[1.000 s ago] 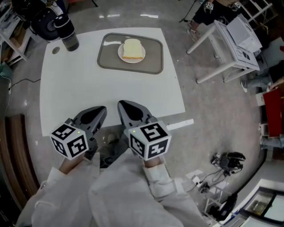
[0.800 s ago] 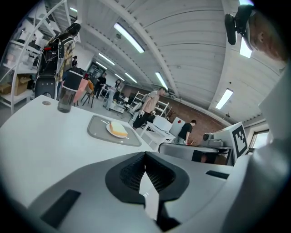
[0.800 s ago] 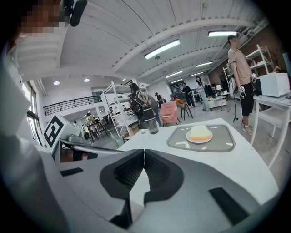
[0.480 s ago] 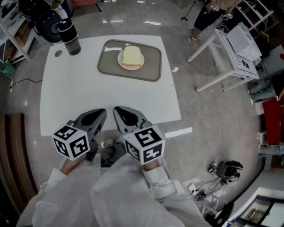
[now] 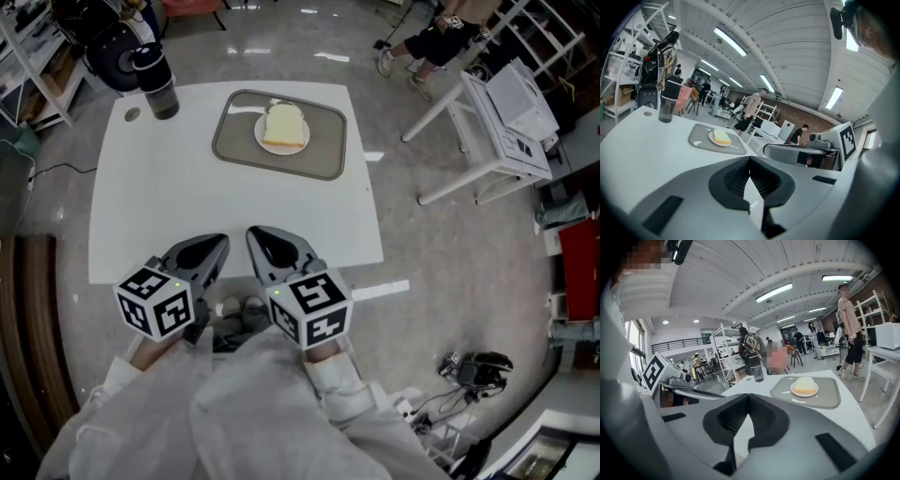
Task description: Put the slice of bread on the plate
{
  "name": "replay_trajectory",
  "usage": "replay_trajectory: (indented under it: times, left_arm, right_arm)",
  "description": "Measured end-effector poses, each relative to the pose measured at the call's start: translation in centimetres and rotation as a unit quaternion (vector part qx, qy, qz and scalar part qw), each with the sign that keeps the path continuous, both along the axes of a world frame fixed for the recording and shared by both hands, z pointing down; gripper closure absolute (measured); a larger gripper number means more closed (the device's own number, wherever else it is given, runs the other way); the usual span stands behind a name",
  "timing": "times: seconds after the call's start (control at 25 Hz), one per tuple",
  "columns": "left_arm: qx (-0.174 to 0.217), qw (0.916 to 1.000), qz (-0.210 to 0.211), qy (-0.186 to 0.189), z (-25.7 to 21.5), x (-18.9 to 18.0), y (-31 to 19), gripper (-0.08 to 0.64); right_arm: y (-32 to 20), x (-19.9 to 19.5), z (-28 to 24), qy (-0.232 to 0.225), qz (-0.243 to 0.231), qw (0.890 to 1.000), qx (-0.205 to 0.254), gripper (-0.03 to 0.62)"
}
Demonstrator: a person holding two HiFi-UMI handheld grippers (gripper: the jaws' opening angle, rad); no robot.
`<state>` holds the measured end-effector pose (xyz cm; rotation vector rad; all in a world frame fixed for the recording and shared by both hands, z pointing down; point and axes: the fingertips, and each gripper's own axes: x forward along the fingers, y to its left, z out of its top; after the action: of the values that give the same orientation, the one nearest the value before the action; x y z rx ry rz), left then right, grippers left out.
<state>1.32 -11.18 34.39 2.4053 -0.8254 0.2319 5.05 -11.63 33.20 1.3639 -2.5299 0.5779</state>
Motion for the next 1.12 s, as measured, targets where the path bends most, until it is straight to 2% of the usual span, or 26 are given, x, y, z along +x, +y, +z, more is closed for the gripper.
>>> replay_trajectory:
  times: [0.28, 0.48, 0.84, 1.12]
  left_arm:
    - [0.001, 1.0000, 0.000, 0.003, 0.1, -0.5, -0.2, 0.551]
    - [-0.003, 1.0000, 0.008, -0.001, 0.4, -0.6, 0.1, 0.551]
    - [-0.011, 0.9999, 0.008, -0.002, 0.7, -1.4, 0.5, 0.551]
    - [-0.009, 0.9999, 0.009, 0.003, 0.8, -1.2, 0.1, 0.551]
  right_arm:
    - [0.4, -0.6, 0.2, 0.007, -0.005, 1.000, 0.001, 0.578]
    - [0.7, -0.6, 0.4, 0.031, -0.013, 0.999, 0.001, 0.578]
    - [0.5, 0.1, 0.1, 0.036, 0.001, 0.999, 0.003, 0.578]
    - [0.9, -0.8, 0.6, 0.037, -0.015, 0.999, 0.002, 0.578]
